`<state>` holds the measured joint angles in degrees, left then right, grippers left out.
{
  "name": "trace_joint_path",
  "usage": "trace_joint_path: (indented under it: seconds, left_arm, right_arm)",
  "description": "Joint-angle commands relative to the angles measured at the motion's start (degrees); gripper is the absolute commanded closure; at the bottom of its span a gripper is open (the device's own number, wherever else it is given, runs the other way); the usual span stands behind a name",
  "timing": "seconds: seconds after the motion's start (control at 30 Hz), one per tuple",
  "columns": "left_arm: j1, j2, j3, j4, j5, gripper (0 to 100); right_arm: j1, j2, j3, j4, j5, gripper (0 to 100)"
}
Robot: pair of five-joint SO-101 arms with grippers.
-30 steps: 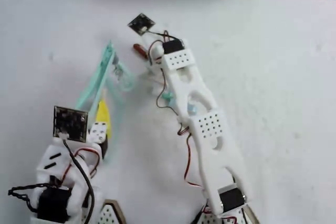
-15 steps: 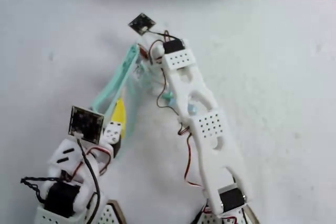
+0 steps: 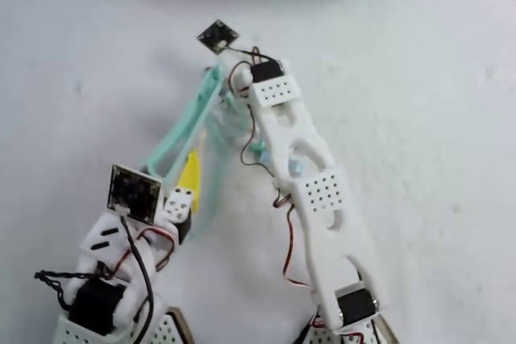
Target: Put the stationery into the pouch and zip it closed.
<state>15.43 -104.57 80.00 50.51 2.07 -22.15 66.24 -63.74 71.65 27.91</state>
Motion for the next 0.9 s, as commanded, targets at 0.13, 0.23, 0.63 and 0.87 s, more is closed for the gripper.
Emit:
trace_joint_path:
  seconds: [0.13, 0.23, 0.63, 0.87]
  left_arm:
    - [0.66, -0.40, -0.53, 0.70, -0.53, 97]
    - [0.66, -0.40, -0.53, 0.70, -0.53, 97]
    - [0.66, -0.40, -0.53, 1.93, -0.53, 89]
    - [-1.10, -0.40, -0.62, 3.08, -0.26, 85]
  right_arm:
    - [1.63, -0.92, -0.09, 1.36, 0.35, 98.1]
    - [1.63, -0.92, -0.09, 1.36, 0.35, 98.1]
    - [1.71, -6.99, -0.18, 6.73, -8.62, 98.1]
    - [2.77, -8.66, -0.09, 8.31, -8.62, 98.1]
